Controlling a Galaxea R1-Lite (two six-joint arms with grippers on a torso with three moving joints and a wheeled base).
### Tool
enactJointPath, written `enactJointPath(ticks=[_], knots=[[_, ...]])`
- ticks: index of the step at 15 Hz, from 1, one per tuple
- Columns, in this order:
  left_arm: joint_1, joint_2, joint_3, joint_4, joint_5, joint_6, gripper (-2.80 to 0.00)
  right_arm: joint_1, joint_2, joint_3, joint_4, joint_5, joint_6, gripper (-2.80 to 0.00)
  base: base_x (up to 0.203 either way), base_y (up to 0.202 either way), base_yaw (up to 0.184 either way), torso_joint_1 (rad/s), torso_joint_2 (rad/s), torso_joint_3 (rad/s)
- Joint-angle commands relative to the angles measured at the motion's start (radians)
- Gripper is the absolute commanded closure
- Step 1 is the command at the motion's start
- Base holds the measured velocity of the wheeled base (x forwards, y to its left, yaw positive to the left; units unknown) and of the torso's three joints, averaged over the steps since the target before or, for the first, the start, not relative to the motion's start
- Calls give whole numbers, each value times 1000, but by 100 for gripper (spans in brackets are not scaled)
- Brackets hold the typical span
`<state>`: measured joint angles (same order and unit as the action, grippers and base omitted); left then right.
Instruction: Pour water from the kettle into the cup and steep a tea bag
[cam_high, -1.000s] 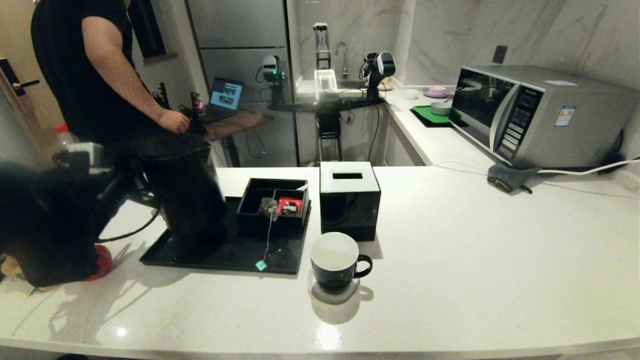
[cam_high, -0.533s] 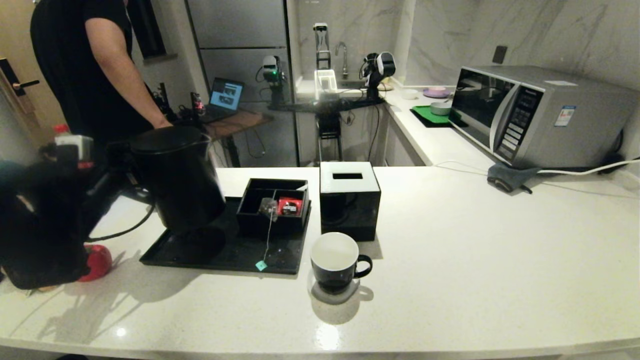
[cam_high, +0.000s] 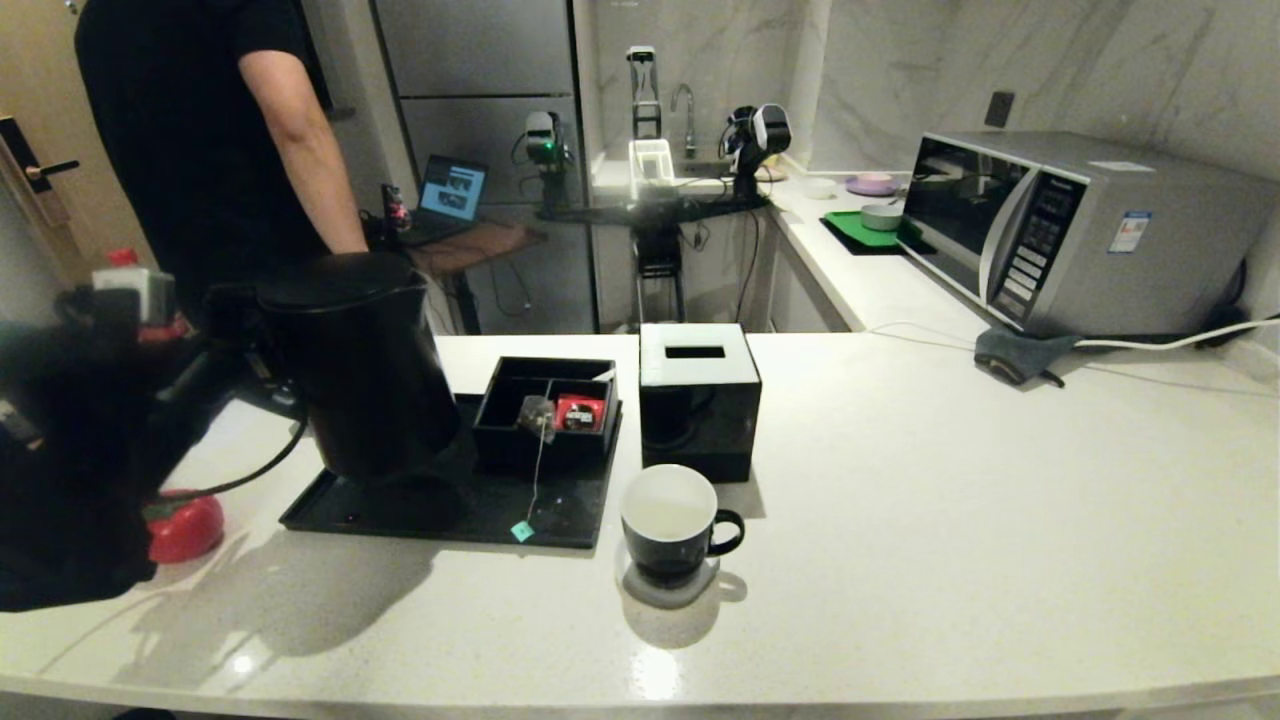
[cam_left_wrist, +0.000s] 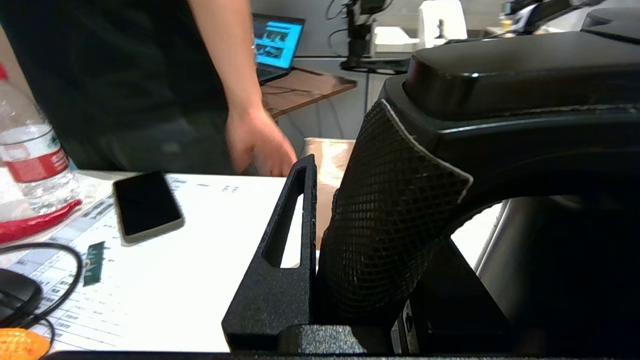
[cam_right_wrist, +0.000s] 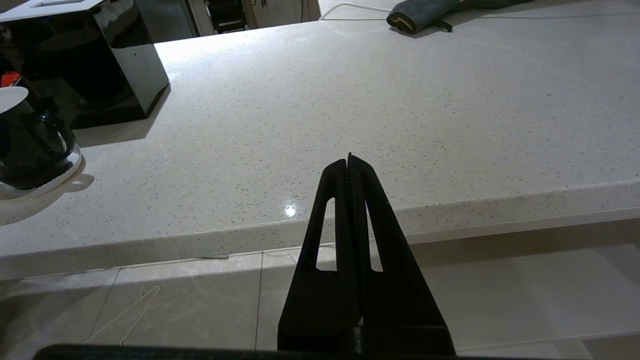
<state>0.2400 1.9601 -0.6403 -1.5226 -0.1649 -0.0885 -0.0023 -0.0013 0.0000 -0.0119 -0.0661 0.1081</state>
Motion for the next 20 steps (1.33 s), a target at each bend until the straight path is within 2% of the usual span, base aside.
enactJointPath(ticks=[1, 5, 8, 11, 20], knots=[[-27, -59, 42, -47, -1, 13, 0, -1, 1, 0, 0, 0, 1, 0, 0, 0, 0, 0, 0, 0], [-86, -118, 124, -47, 1, 39, 0, -1, 1, 0, 0, 0, 1, 0, 0, 0, 0, 0, 0, 0], [-138, -143, 155, -47, 3, 85, 0, 0, 1, 0, 0, 0, 1, 0, 0, 0, 0, 0, 0, 0], [-189, -157, 168, -47, 52, 125, 0, 1, 1, 0, 0, 0, 1, 0, 0, 0, 0, 0, 0, 0], [-251, -168, 220, -47, 55, 222, 0, -1, 1, 0, 0, 0, 1, 0, 0, 0, 0, 0, 0, 0]])
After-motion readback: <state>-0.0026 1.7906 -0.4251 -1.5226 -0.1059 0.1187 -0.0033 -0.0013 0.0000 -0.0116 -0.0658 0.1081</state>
